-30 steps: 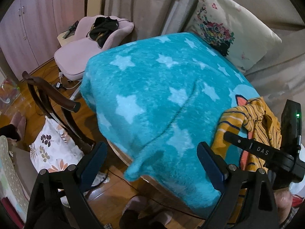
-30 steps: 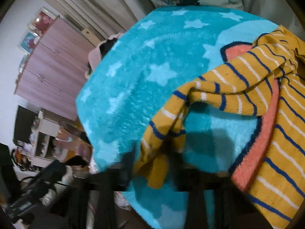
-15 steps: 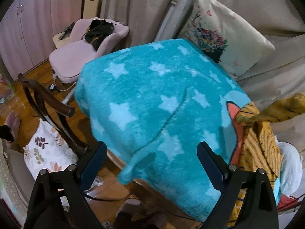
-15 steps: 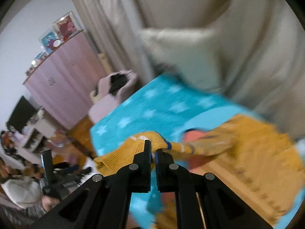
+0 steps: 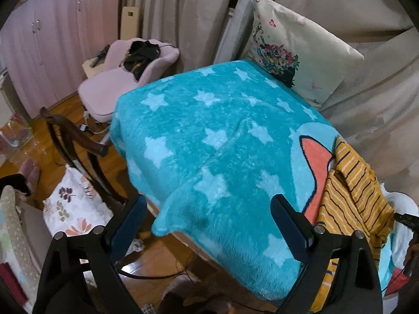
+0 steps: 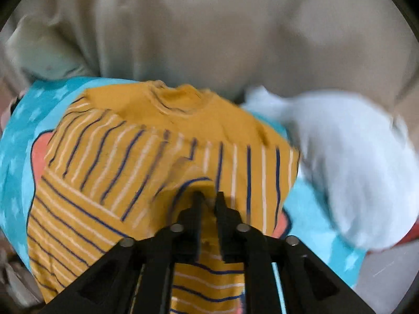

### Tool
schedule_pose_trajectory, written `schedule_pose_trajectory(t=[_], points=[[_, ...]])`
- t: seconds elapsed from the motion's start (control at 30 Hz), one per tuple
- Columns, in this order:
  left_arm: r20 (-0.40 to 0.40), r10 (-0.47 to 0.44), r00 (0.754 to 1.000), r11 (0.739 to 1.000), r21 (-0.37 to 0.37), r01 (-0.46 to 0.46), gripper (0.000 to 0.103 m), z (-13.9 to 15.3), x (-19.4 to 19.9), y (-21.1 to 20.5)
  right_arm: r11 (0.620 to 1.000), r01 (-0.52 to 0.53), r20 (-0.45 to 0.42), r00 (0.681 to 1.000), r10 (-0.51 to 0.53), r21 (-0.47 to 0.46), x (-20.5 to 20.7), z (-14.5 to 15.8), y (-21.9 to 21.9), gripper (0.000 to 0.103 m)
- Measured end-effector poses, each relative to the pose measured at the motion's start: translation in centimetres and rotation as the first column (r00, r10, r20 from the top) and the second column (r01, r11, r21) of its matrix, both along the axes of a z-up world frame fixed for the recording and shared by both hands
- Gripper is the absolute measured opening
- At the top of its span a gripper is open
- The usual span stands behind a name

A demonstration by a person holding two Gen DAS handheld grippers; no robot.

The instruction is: Fold small clothes

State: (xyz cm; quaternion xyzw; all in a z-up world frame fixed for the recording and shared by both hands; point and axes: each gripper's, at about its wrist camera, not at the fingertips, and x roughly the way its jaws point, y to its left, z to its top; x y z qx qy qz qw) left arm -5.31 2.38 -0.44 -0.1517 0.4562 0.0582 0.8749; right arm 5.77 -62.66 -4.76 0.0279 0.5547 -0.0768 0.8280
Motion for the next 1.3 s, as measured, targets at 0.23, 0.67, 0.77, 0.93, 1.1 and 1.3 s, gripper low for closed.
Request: schedule_pose_trajectory(t=[0.23, 0.67, 0.77, 0.93, 1.1, 1.3], points=[[-0.006, 0.075, 0.997, 0.996, 0.041, -0.074, 0.095, 0.7, -2.7, -0.5, 0.981, 0.125, 0.062, 0.989, -0.135, 0.151, -0.9, -2.6, -2.8, 0.045], [-0.004, 0.065, 0.998, 0.996, 0.069, -0.065, 0.095, 1.1, -2.4, -2.9, 0.979, -0.029, 0.243, 0.970, -0.022, 0.203, -0.5, 1.0, 4.9, 0.045], [0.057, -0.093, 0.994, 0.991, 0.102, 0.087, 0.095, 3.2, -0.1, -7.4, 0.963, -0.141, 0.231, 0.969, 0.087, 0.229, 0.8, 0.6, 9.7, 0.045], [0.113, -0.313, 0.943, 0.949, 0.086, 0.305, 0.095, 5.3, -0.4, -13.1, 0.926, -0.213, 0.173, 0.971, 0.165, 0.313, 0.7, -1.3, 15.3, 0.045], [0.030, -0.284, 0.958, 0.950, 0.144, 0.277, 0.095, 2.7, -1.8, -12.2, 0.926, -0.201, 0.132, 0.977, 0.167, 0.319, -2.1, -3.5, 15.7, 0.045], [-0.028, -0.077, 0.997, 0.997, 0.021, 0.077, 0.095, 0.8, -1.1, -5.7, 0.918, -0.205, 0.118, 0.978, 0.175, 0.340, -3.4, -4.4, 15.5, 0.045]])
